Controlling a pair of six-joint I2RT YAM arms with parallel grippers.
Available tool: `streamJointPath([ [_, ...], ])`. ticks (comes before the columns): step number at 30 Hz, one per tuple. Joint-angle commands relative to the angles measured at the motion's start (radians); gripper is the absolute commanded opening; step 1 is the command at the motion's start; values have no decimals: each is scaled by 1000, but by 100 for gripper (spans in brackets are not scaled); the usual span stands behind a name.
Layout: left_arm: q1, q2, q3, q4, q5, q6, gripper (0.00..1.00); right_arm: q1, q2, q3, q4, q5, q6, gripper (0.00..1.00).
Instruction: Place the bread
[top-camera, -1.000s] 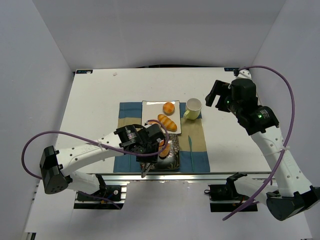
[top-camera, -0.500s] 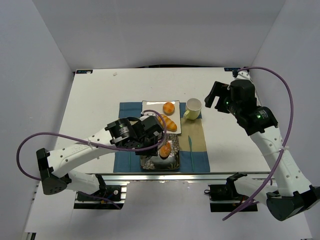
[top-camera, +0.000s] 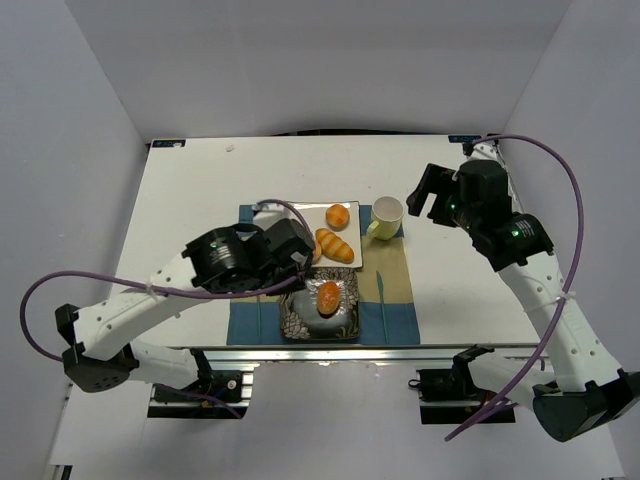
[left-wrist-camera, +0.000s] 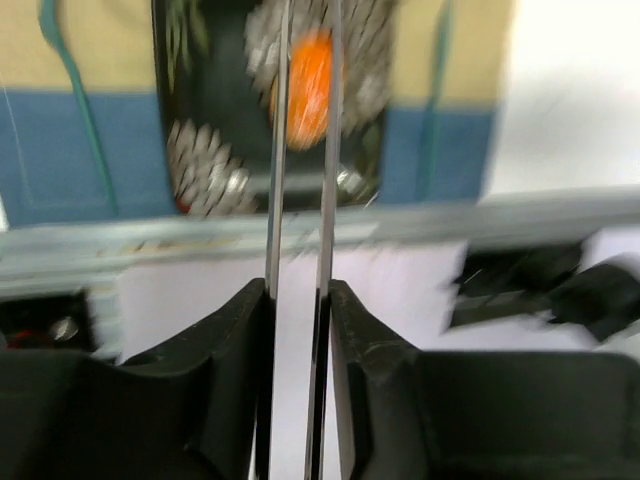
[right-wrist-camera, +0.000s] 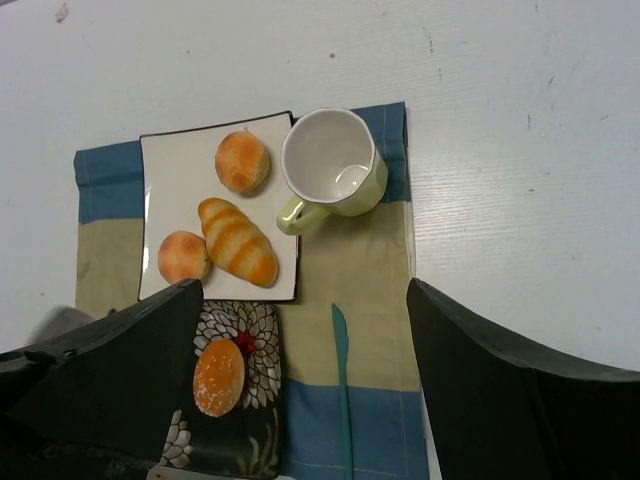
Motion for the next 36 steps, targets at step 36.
streamJointPath([
  [36,1087,-46,-590,480,-209,233,46,-7,5,-13,64,-66,-31,89],
])
